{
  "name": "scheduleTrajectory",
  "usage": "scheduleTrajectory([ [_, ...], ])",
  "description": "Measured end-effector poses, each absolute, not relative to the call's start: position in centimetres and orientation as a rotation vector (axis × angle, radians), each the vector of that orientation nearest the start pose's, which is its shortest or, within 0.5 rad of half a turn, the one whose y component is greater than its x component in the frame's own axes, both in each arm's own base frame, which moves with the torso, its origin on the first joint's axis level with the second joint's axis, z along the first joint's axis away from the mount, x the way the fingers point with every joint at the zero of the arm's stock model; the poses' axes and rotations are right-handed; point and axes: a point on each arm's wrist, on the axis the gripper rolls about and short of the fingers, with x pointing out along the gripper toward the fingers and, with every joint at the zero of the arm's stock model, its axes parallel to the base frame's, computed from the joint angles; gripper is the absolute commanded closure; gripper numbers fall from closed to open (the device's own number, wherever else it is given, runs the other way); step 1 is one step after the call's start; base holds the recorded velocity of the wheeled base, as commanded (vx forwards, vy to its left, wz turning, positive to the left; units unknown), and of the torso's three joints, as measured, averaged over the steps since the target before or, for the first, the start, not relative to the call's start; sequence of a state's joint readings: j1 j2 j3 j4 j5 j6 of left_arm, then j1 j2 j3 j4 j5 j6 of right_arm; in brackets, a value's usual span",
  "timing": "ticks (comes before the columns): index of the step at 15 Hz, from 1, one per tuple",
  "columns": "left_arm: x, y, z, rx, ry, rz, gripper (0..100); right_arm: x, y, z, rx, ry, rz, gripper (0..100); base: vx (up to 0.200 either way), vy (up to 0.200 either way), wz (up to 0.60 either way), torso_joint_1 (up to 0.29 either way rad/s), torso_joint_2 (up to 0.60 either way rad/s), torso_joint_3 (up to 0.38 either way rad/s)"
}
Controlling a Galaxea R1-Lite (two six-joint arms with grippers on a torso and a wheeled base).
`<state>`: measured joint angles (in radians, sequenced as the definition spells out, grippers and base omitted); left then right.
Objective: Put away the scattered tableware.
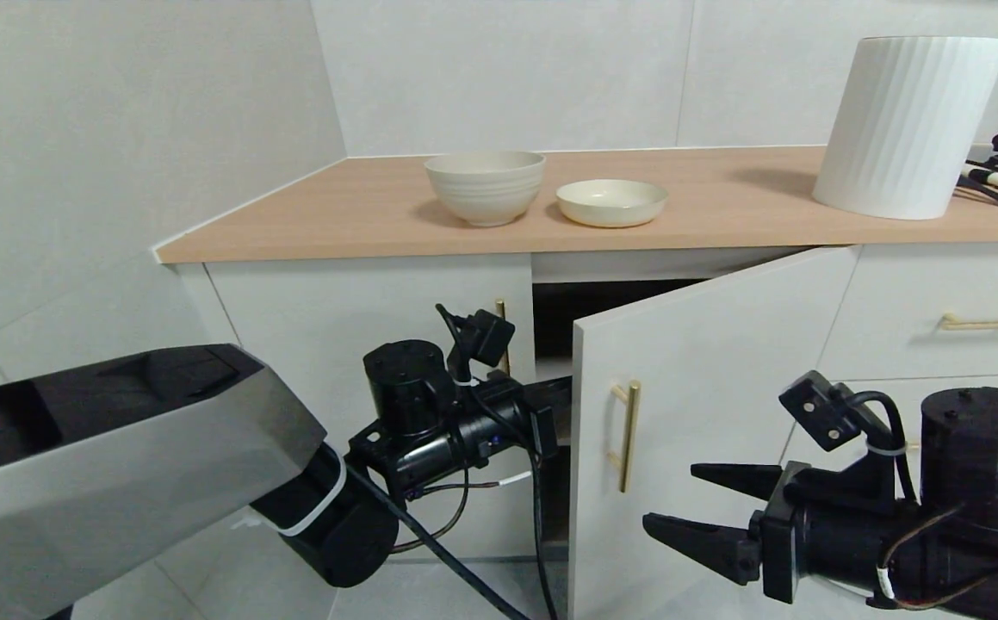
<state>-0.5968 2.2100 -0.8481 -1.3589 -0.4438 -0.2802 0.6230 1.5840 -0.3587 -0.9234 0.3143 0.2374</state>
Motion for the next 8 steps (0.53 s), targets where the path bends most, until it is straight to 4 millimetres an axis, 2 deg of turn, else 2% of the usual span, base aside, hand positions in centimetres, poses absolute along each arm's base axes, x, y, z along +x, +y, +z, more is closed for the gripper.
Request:
scheduleTrajectory([
  [5,32.2,-23.0,8.3,-0.255,0.144,-1.032,100,18.3,14.1,13.1,0.170,0.418,0.888,0,0.000,0.000,0.00,0.000,0.00,0.000],
  [8,32.7,-23.9,7.8,-0.253,0.156,-1.044,100,18.3,14.1,13.1,0.170,0.418,0.888,0,0.000,0.000,0.00,0.000,0.00,0.000],
])
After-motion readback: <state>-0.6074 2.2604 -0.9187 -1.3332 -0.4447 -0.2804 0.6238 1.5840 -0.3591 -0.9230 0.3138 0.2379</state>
